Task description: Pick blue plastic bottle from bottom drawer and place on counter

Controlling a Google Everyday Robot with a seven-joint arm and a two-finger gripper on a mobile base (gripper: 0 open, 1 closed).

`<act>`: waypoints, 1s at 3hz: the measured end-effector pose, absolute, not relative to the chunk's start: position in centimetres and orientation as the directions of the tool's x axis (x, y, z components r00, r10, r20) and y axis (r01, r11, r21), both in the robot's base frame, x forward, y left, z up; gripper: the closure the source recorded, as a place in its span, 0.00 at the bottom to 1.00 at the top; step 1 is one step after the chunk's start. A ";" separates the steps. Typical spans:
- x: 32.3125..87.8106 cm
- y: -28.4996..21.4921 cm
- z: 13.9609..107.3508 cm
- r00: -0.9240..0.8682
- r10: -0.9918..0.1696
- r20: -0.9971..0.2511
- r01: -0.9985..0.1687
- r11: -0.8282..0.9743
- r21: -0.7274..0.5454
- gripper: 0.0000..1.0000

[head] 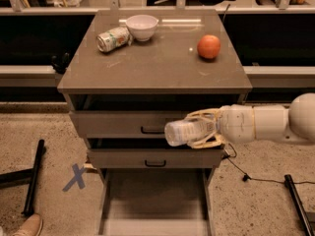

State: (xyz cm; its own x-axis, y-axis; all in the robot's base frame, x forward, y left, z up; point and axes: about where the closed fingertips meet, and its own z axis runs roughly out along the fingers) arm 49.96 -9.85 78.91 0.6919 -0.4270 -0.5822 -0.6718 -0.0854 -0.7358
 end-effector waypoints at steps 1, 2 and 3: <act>49.5 -11.9 84.4 0.740 -0.366 -0.564 -0.616 -0.033 -0.787 1.00; 50.0 -11.8 84.7 0.737 -0.377 -0.561 -0.618 -0.040 -0.785 1.00; 50.7 -10.9 86.1 0.713 -0.422 -0.559 -0.639 -0.065 -0.766 1.00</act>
Offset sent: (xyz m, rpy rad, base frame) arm -0.0033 -0.0178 0.0463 0.0706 -0.0579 0.0139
